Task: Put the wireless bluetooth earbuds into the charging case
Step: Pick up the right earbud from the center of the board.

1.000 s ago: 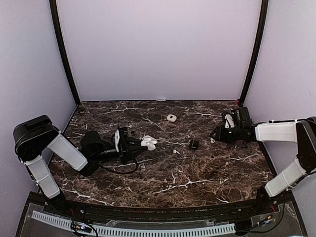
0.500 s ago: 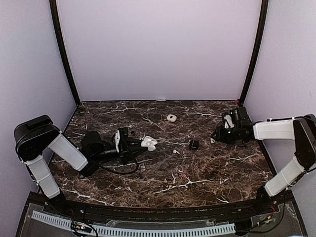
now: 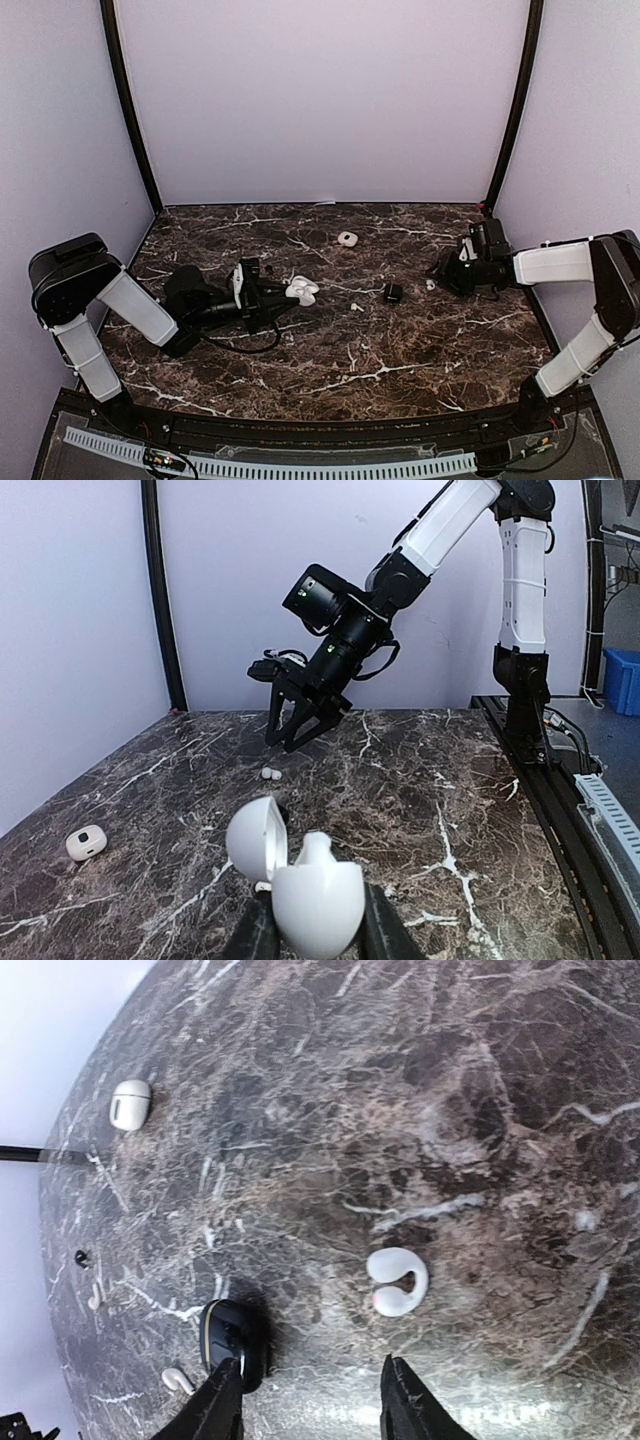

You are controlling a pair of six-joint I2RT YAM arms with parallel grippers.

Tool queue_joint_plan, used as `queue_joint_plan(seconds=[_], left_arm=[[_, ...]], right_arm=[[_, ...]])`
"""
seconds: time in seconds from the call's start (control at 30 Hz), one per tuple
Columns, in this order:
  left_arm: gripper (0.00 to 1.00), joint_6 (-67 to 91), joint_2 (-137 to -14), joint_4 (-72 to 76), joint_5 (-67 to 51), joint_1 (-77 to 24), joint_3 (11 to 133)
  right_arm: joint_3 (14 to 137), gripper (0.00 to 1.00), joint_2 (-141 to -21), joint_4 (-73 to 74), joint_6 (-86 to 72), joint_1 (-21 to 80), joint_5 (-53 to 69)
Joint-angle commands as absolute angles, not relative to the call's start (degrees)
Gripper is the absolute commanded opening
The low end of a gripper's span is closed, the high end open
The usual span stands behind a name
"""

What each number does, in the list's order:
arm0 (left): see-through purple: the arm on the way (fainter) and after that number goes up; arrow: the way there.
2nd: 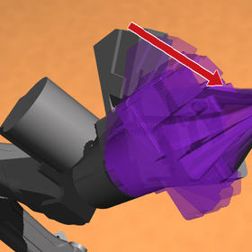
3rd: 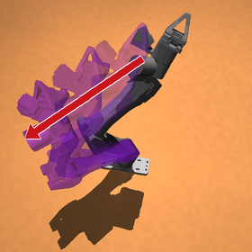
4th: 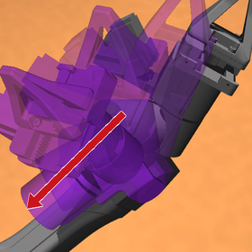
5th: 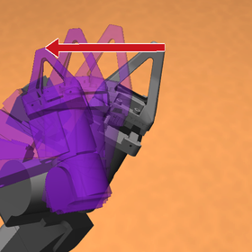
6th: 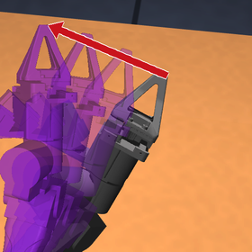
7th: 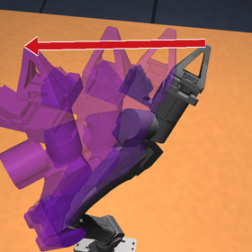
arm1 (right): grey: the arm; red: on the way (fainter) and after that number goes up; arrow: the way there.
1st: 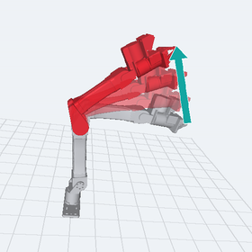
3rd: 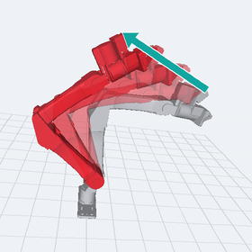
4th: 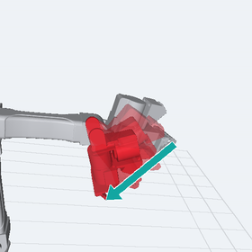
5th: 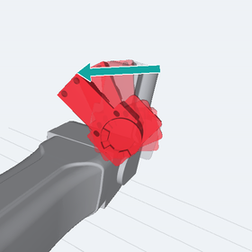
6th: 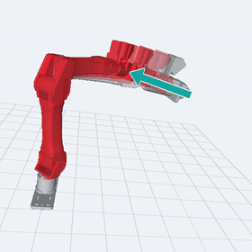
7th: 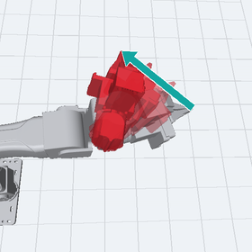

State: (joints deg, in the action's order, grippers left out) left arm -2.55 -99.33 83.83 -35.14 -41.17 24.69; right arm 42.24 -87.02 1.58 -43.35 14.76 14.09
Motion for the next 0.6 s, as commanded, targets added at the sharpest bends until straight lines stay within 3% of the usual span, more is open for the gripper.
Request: queue_joint_plan(seconds=[0.0, 0.57], left_arm=[[0.0, -2.11, -99.1, 84.4, -36.16, -41.4, 25.05], [0.0, -1.6, -99.23, 84.76, -36.67, -41.4, 25.14]], right_arm=[[38.94, 0.47, -84.52, -6.55, -43.17, 14.4, 16.42], [31.26, 0.68, -74.1, -18.31, 10.26, 14.62, 19.67]])
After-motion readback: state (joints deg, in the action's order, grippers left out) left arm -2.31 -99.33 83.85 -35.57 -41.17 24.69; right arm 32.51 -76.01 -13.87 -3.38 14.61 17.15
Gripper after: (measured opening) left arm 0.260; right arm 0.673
